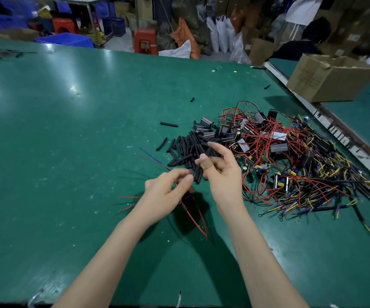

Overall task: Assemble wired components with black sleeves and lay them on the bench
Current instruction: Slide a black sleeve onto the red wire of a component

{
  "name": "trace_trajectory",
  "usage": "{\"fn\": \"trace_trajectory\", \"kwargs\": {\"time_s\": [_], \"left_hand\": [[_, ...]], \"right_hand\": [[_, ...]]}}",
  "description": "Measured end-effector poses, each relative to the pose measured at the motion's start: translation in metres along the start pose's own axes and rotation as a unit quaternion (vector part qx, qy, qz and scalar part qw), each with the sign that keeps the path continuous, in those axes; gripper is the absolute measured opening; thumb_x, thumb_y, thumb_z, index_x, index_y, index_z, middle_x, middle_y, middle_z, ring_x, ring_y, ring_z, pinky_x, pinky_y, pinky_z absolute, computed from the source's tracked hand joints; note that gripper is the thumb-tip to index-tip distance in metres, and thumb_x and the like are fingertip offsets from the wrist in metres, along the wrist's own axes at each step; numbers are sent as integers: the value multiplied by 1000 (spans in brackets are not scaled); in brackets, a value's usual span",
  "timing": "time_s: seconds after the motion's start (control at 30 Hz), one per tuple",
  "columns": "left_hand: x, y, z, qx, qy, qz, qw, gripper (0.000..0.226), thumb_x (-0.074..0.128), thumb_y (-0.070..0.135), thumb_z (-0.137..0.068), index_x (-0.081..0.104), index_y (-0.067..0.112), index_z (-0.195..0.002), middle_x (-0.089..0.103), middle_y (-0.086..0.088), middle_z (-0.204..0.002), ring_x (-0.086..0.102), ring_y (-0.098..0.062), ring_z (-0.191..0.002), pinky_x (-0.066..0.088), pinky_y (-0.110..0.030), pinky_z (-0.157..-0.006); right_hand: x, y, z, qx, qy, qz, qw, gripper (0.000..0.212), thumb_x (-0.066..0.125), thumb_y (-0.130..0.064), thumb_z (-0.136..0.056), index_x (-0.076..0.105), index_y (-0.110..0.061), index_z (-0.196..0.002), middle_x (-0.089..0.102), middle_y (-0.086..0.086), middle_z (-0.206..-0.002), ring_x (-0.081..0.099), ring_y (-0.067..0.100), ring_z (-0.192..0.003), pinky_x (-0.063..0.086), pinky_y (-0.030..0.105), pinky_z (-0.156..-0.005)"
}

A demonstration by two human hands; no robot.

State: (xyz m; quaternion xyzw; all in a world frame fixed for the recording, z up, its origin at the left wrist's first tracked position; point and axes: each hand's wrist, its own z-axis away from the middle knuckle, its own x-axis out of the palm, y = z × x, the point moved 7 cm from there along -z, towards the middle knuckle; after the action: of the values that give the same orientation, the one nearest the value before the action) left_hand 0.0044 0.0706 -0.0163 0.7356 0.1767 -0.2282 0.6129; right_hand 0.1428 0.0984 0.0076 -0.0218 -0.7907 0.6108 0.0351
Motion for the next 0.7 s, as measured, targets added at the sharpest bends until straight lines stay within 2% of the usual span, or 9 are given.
{"fn": "trace_trajectory", "kwargs": {"time_s": [0.07,0.17,0.23,0.27,0.37,0.47,0.53,0.6,0.7], "left_hand": [[1,-5,3,18,-63,-104,992,19,44,44,-96,62,42,-100,59,32,-89,45,5,-108,26,-35,-98],[4,-7,3,43,-80,-148,985,25,45,39,-97,67,27,-95,58,12,-87,45,-9,-106,32,-40,-93],[4,-2,3,45,-41,-116,991,25,50,31,-97,70,17,-92,59,5,-83,50,-18,-95,40,-44,-87],[2,0,3,39,-5,-96,995,22,53,28,-96,71,15,-91,61,3,-81,54,-22,-91,43,-43,-83],[0,2,6,16,95,-54,994,13,63,22,-90,73,15,-91,61,3,-73,60,-28,-82,45,-35,-72],[4,-2,11,-19,122,19,992,18,72,23,-82,69,23,-100,70,7,-80,63,-13,-79,46,-26,-73],[6,-7,12,-36,110,64,991,26,75,26,-79,58,33,-97,71,11,-80,61,0,-74,44,-15,-70],[7,-9,13,-41,105,77,991,32,76,25,-78,50,38,-92,70,13,-79,60,5,-73,41,-9,-67],[6,-12,14,-50,116,110,986,31,76,20,-78,51,34,-89,70,13,-76,61,6,-69,42,-7,-65]], "right_hand": [[-2,-1,0,-11,-1,10,1000,24,64,-14,-91,57,-32,-105,72,-2,-74,53,7,-63,44,30,-71],[2,-3,5,-39,-8,8,999,25,66,-19,-89,58,-35,-107,72,9,-81,58,24,-78,46,38,-82],[2,-2,10,-52,4,-4,999,30,67,-21,-87,56,-36,-110,68,17,-83,59,25,-81,46,32,-82],[1,0,12,-53,10,-5,999,34,69,-20,-86,55,-37,-113,67,17,-82,58,17,-79,45,26,-80],[3,10,18,-41,3,18,999,45,72,-17,-85,52,-43,-115,65,-4,-79,59,3,-78,44,16,-79],[4,16,22,-33,-4,50,998,45,71,-19,-85,49,-43,-116,68,-7,-84,61,1,-85,44,18,-84],[0,19,23,-24,7,42,999,47,72,-21,-85,48,-44,-119,68,-4,-85,62,4,-87,44,22,-88],[-2,21,24,-16,10,26,1000,49,72,-20,-85,48,-45,-120,67,-1,-85,62,8,-87,45,28,-89],[1,22,26,-11,-12,36,999,46,73,-23,-84,50,-46,-117,70,-8,-82,62,2,-85,45,16,-79]]}}
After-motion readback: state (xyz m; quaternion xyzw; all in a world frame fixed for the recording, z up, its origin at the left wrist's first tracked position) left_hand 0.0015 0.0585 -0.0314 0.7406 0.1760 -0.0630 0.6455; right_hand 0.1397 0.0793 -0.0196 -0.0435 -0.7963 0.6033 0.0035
